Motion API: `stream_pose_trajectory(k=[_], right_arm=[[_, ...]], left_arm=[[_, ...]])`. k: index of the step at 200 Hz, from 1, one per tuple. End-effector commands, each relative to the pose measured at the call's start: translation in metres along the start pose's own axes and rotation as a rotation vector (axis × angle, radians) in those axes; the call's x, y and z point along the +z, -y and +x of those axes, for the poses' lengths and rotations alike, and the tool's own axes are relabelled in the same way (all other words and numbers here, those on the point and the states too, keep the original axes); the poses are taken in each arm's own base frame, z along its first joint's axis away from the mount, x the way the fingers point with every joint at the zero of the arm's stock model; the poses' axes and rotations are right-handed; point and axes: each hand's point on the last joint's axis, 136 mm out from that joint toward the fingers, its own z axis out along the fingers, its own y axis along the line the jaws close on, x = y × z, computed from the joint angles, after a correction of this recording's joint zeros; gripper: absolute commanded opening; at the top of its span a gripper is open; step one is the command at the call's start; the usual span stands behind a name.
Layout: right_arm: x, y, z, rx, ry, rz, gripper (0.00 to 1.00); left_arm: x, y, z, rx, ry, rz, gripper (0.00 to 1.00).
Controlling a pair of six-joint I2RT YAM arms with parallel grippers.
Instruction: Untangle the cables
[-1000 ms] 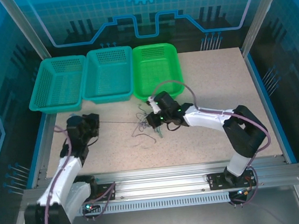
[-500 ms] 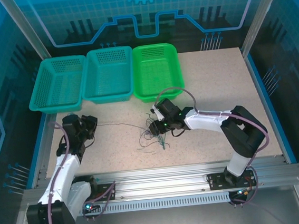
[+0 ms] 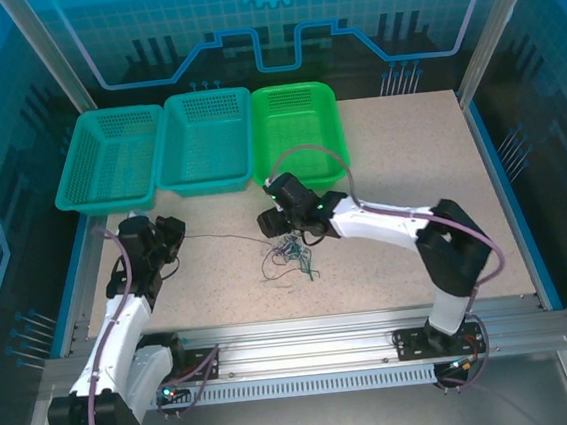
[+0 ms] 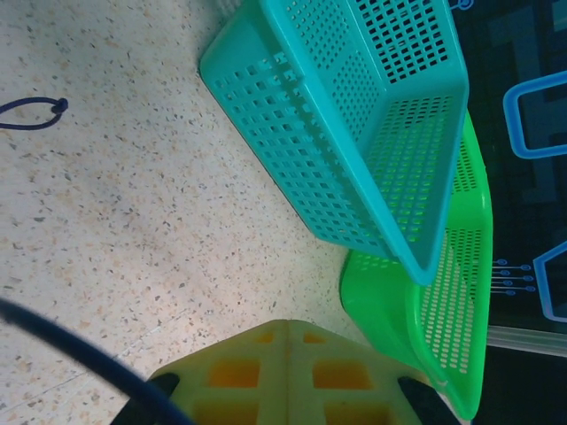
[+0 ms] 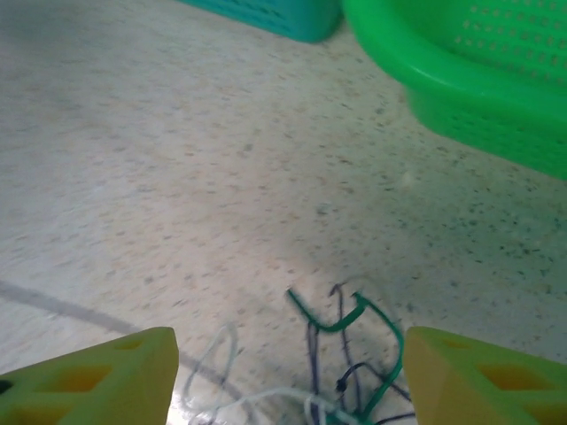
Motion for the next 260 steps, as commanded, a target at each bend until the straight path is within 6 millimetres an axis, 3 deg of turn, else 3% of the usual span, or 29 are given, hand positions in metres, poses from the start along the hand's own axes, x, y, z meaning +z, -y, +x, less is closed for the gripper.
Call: stream_pose_trajectory(k=[1,18,31,40,63,83,122,130,145,158,177,188,197,206,216,232,260], right_arm=[[0.026,0.021,0.038,0.019,-0.172,0.12,0.64],[0.037,0.02,0.049,0.036,-0.223,0.118,0.6],[0.041,0.024,0.056,0.044,-0.245,0.125,0.52],[0.042,0.027,0.06,0.053,-0.255,0.123,0.41],[0.037,0.041,0.064,0.106,-0.254,0.107,0.0],[0.016,0.058,0.056,0.168,-0.181,0.092,0.0],[-0.059,0.147,0.036,0.425,0.06,0.159,0.0],[-0.071,0.166,0.043,0.485,0.092,0.166,0.0],[-0.089,0.18,0.038,0.513,0.155,0.151,0.0],[-0.096,0.169,0.024,0.464,0.184,0.092,0.0],[-0.104,0.133,-0.003,0.377,0.24,-0.078,0.0],[-0.111,0.112,-0.019,0.323,0.268,-0.163,0.0],[-0.114,0.1,-0.026,0.28,0.272,-0.208,0.0],[-0.126,0.087,-0.044,0.231,0.302,-0.246,0.0],[-0.132,0.078,-0.052,0.187,0.313,-0.265,0.0],[-0.139,0.069,-0.06,0.121,0.318,-0.289,0.0],[-0.149,0.051,-0.066,0.014,0.31,-0.372,0.0]], left_arm=[[-0.006,0.003,-0.007,0.047,0.035,-0.016,0.0],[-0.007,0.0,-0.009,0.058,0.046,-0.03,0.0],[-0.009,-0.003,-0.012,0.062,0.063,-0.051,0.0],[-0.011,-0.007,-0.014,0.062,0.079,-0.072,0.0],[-0.02,-0.018,-0.023,0.063,0.136,-0.128,0.0],[-0.03,-0.034,-0.033,0.029,0.194,-0.207,0.0],[-0.049,-0.063,-0.05,-0.051,0.3,-0.265,0.0],[-0.049,-0.066,-0.051,-0.065,0.305,-0.262,0.0],[-0.041,-0.065,-0.046,-0.072,0.276,-0.227,0.0],[-0.027,-0.056,-0.038,-0.072,0.219,-0.155,0.0],[-0.006,-0.025,-0.025,-0.034,0.126,0.03,0.0],[0.001,-0.002,-0.016,0.041,0.082,0.113,0.16],[0.003,0.015,-0.008,0.122,0.06,0.16,0.35],[0.003,0.033,0.001,0.212,0.049,0.201,0.54],[0.002,0.051,0.012,0.319,0.043,0.251,0.71],[-0.007,0.081,0.029,0.49,0.046,0.359,0.77],[-0.033,0.127,0.082,0.816,0.018,0.622,0.86]])
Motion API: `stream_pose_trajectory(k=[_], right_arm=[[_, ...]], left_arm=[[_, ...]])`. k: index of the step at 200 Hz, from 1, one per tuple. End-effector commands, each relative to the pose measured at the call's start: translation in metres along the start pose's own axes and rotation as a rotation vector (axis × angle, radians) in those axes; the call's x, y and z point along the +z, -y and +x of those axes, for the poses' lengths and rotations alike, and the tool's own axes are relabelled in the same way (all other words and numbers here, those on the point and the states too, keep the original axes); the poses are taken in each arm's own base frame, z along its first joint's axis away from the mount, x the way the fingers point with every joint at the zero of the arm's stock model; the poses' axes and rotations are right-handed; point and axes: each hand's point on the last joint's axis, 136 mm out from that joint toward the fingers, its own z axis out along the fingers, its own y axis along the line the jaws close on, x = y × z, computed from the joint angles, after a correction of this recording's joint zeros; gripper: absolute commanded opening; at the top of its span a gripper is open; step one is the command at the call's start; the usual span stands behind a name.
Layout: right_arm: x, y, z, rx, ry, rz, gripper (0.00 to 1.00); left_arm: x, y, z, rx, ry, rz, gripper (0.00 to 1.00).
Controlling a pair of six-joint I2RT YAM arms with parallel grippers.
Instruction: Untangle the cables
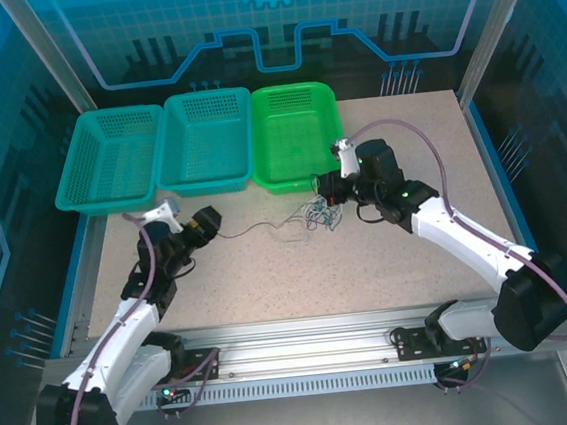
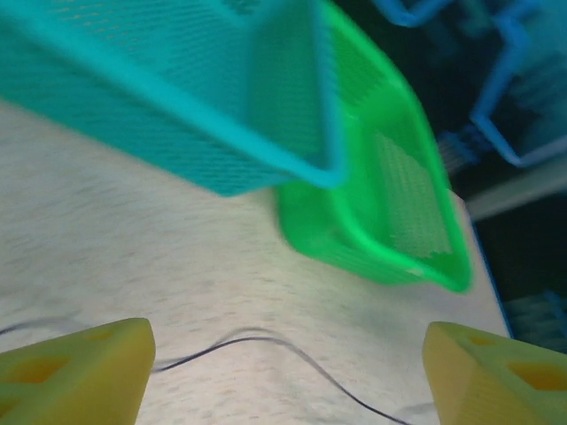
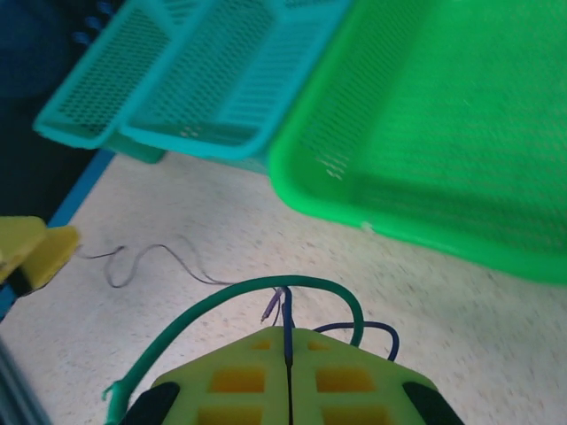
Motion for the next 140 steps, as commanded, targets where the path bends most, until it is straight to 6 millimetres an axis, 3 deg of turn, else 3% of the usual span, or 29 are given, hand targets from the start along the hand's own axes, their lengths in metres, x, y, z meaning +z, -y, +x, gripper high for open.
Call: stream_pose_trajectory(k=[1,19,38,51,85,140], right_arm=[[-0.004,-0.029,-0.008,-0.124,-0.021,-0.13,0.0],[-0.007,-0.045,-0.011,-0.157,-0.047,-0.198,0.0],[-0.013,-0.057,-0.015,-0.195,-0.054,-0.247,0.0],[-0.018,-0.064,-0.016,-0.225,-0.053,-0.274,0.0],[-0.031,-0.078,-0.017,-0.273,-0.063,-0.34,0.0],[-0.032,-0.081,-0.019,-0.259,-0.071,-0.349,0.0]], left_arm=[[-0.01,0.076,-0.01,0.367,0.087,0.273,0.86],[-0.012,0.106,0.013,0.537,0.05,0.395,0.88],[-0.012,0.123,0.042,0.71,0.006,0.503,0.89],[-0.009,0.123,0.06,0.819,-0.012,0.544,0.92],[0.006,0.108,0.087,0.9,-0.074,0.57,0.92],[0.014,0.127,0.119,0.867,-0.188,0.75,0.92]])
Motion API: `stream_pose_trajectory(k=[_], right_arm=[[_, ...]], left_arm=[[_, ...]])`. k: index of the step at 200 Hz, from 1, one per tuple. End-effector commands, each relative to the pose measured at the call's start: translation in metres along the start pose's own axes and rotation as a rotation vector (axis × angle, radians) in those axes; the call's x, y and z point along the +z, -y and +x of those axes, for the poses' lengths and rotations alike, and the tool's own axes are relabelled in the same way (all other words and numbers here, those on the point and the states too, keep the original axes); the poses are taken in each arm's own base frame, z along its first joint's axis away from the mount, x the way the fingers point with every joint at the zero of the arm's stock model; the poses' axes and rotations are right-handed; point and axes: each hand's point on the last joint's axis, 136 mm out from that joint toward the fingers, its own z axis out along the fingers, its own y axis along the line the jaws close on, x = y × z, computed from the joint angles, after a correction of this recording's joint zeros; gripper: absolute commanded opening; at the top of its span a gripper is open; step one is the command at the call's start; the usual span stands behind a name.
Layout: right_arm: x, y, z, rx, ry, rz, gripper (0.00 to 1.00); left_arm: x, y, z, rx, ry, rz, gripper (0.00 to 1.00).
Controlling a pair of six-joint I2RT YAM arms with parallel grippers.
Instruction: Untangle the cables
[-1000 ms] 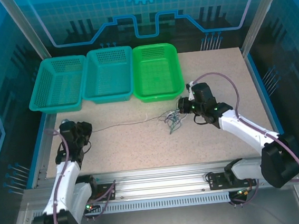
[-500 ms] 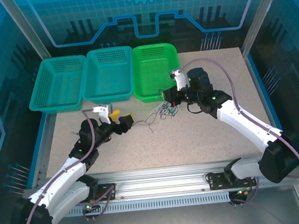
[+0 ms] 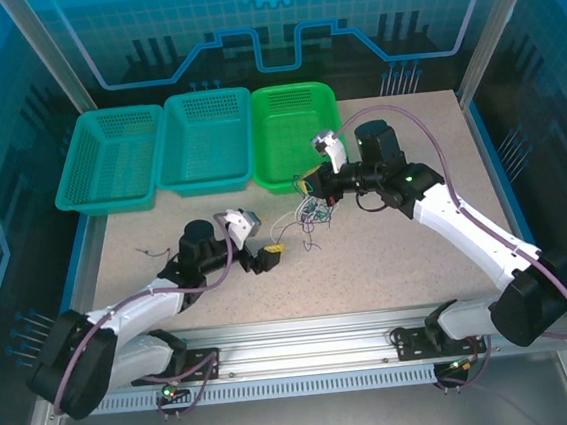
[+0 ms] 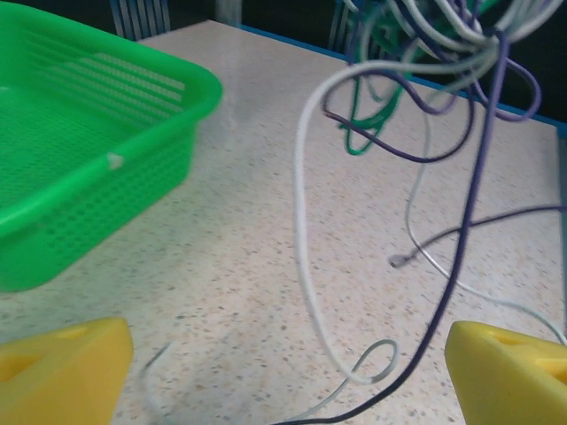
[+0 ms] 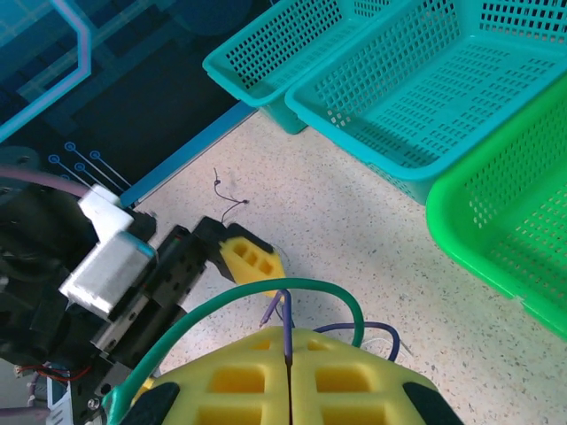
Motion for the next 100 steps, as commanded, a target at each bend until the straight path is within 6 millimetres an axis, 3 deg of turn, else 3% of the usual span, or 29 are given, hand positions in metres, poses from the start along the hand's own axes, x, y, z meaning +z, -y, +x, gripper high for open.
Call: stream_pose_trajectory(k=[1,51,70,83,100], right_arm=[[-0.005,-0.015,-0.008,-0.022,0.007,-0.043,0.0],[-0.012,-0.01,-0.017,-0.021,0.044,0.003,0.0],[-0.017,-0.009,-0.022,-0.006,0.058,0.0,0.0],[-0.016,-0.012,-0.023,-0.003,0.057,-0.018,0.0],[-0.014,-0.013,-0.022,0.004,0.048,-0.034,0.0]], left_arm=[[0.009,0.019,-0.024,0.09,0.074,0.118,0.92],[0.025,-0.016,0.012,0.075,0.003,-0.069,0.88],[0.026,-0.016,0.023,0.079,-0.005,-0.062,0.83],[0.026,-0.012,0.022,0.076,0.026,-0.046,0.76],[0.026,-0.01,0.018,0.078,0.063,-0.032,0.57]])
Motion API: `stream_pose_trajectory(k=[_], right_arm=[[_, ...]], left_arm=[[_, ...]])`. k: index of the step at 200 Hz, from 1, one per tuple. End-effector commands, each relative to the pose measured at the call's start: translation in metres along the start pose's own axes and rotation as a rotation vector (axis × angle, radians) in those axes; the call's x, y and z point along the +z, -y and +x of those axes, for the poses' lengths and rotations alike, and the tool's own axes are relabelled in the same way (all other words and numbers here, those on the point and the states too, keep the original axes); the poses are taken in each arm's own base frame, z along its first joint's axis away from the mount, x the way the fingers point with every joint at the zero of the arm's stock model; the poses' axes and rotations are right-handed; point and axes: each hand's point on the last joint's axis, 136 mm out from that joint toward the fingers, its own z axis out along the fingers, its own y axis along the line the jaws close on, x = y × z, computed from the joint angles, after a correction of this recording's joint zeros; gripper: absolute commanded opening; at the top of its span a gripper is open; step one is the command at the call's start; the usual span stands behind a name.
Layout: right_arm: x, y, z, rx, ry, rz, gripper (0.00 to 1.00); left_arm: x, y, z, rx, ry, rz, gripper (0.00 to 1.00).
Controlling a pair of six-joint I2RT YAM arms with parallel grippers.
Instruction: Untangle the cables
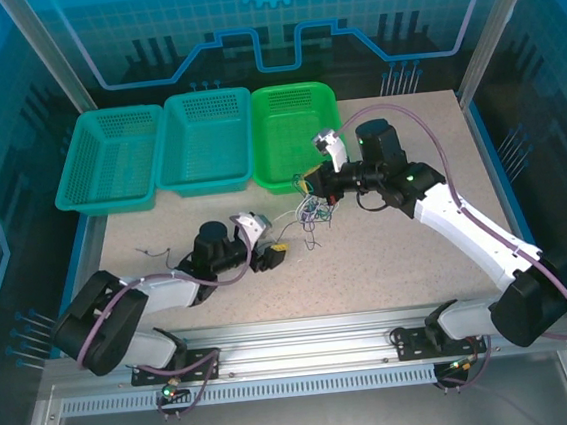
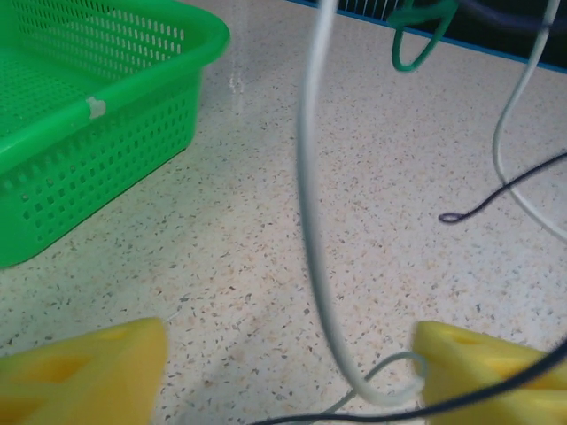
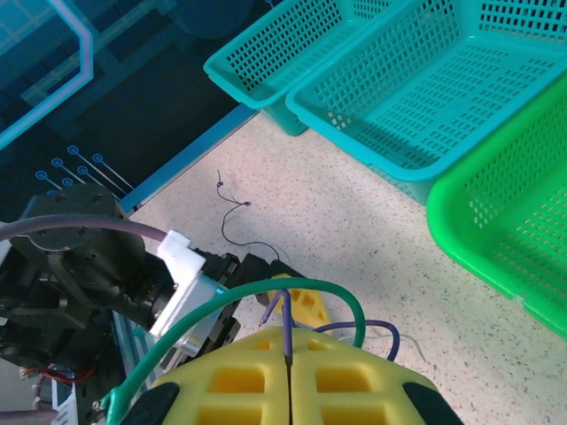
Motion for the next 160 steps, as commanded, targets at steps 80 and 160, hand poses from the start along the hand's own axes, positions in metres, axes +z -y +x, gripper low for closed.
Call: stream_pose_trajectory(k=[80,160], right_arm=[[-0.042,0.086,-0.003,0.219,0.109,0.414,0.0],[-0.143,0.159,0.03,0.547,0.355,0.678,0.0]], left_arm=[[-0.011,-0.021,-0.017,0.047,0.112,-0.159,0.0],[-0.056,-0.102,0.002,-0.279,0.026,-0.597,0.0]])
